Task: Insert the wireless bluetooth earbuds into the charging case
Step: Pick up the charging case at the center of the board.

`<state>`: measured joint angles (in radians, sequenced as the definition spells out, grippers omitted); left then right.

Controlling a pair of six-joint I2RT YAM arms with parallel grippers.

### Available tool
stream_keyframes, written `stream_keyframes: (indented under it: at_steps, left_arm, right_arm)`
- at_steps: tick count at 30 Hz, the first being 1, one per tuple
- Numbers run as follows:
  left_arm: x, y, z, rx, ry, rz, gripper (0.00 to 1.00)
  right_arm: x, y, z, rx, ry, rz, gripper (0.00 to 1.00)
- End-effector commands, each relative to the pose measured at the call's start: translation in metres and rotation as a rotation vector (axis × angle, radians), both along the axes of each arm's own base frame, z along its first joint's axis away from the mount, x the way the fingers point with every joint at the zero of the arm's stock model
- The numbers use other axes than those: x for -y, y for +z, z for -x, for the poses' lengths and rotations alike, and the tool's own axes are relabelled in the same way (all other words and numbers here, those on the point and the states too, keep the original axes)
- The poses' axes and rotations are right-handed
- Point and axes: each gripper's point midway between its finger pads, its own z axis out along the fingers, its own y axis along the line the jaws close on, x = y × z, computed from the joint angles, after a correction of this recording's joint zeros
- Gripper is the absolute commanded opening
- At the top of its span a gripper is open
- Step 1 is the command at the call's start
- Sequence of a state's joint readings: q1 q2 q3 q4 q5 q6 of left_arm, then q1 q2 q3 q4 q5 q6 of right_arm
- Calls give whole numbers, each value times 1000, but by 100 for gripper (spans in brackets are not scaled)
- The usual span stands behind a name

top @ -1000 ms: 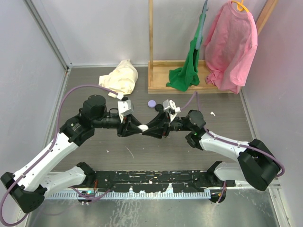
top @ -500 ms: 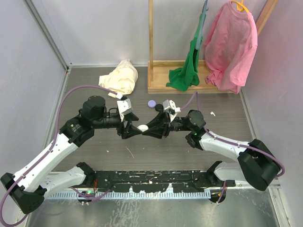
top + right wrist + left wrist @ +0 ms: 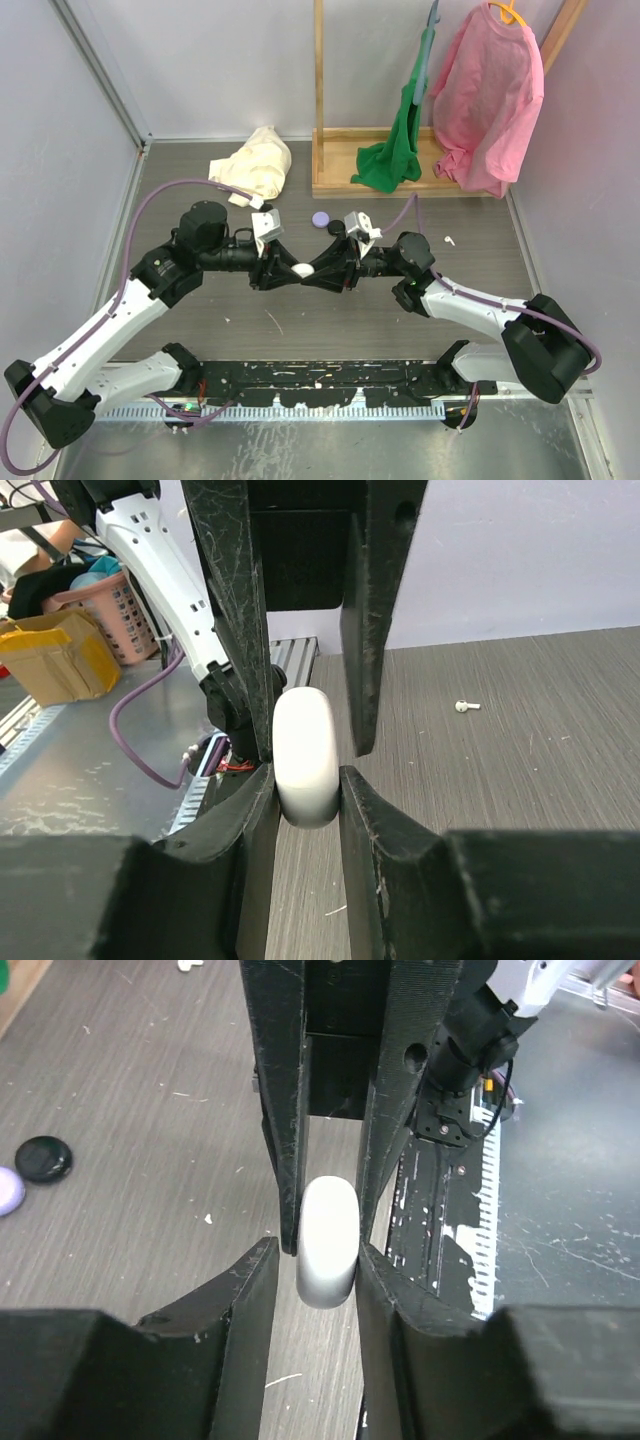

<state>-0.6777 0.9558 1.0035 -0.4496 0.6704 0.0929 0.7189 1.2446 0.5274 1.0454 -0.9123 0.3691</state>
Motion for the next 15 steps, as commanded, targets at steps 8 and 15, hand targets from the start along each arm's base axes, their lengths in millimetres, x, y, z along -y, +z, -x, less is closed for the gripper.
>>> stream_keyframes:
  at_steps: [8,15]
  left_arm:
    - [13,22,9,-5,-117,67,8]
    - [11,26,11,30,-112,90,1]
  right_arm:
    - [-3,21,0,64,11,-50,20]
    - [-2,19,0,58,3,-49,40]
